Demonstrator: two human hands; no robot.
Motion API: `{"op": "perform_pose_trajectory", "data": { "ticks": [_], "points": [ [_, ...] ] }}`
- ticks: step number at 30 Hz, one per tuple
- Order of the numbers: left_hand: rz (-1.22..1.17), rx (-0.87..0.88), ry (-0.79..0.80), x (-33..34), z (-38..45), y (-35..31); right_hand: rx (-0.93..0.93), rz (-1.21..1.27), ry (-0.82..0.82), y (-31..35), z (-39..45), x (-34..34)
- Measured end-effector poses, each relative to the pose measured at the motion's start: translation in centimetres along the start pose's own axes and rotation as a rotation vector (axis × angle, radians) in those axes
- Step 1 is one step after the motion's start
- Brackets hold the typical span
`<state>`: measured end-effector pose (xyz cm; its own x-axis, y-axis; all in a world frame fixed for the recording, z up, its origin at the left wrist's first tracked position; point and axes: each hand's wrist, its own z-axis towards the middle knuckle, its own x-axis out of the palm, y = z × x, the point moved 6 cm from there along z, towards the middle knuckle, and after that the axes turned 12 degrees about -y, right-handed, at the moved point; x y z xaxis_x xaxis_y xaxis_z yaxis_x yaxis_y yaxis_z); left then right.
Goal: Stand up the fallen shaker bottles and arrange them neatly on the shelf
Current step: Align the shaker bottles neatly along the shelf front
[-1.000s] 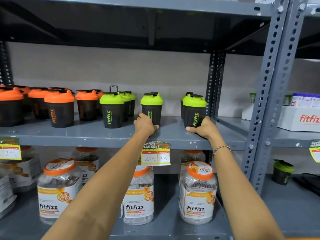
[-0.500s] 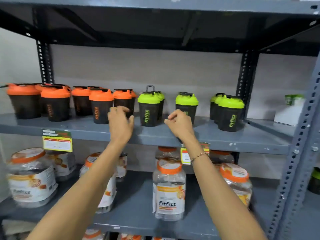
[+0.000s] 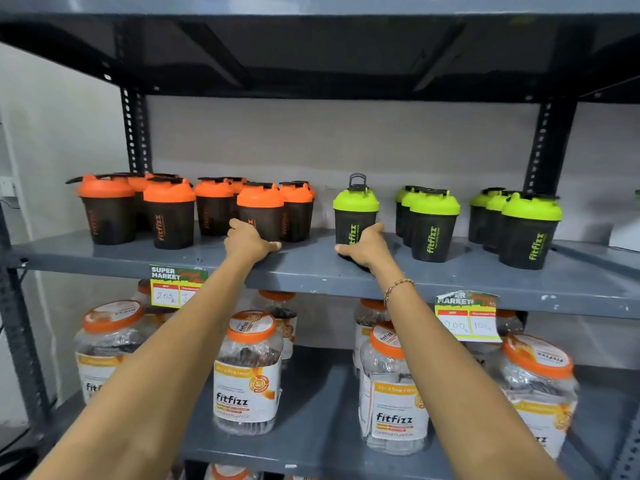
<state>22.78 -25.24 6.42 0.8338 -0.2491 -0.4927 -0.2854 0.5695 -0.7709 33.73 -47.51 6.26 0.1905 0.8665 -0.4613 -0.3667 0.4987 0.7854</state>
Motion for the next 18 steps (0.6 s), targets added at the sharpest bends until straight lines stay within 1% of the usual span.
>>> {"op": "perform_pose_trajectory", "data": {
  "ticks": [4,7,13,18],
  "points": [
    [0.012,0.034,-0.06,0.3,0.3,0.1,0.015,0.005,-0.069,-0.6,0.5,-0.3],
    [0.034,0.072,-0.053,0.7,0.1,-0.5,0.054,-0.002,-0.142,-1.1,0.8,-0.8],
    [0.032,0.125,-0.039,1.5,-0.8,-1.1,0.007,-0.013,-0.113,-1.1,0.8,-0.7],
    [0.048,0.151,0.017,1.8,-0.7,-0.8,-0.027,-0.003,-0.097,-0.9,0.7,-0.5]
  ]
}}
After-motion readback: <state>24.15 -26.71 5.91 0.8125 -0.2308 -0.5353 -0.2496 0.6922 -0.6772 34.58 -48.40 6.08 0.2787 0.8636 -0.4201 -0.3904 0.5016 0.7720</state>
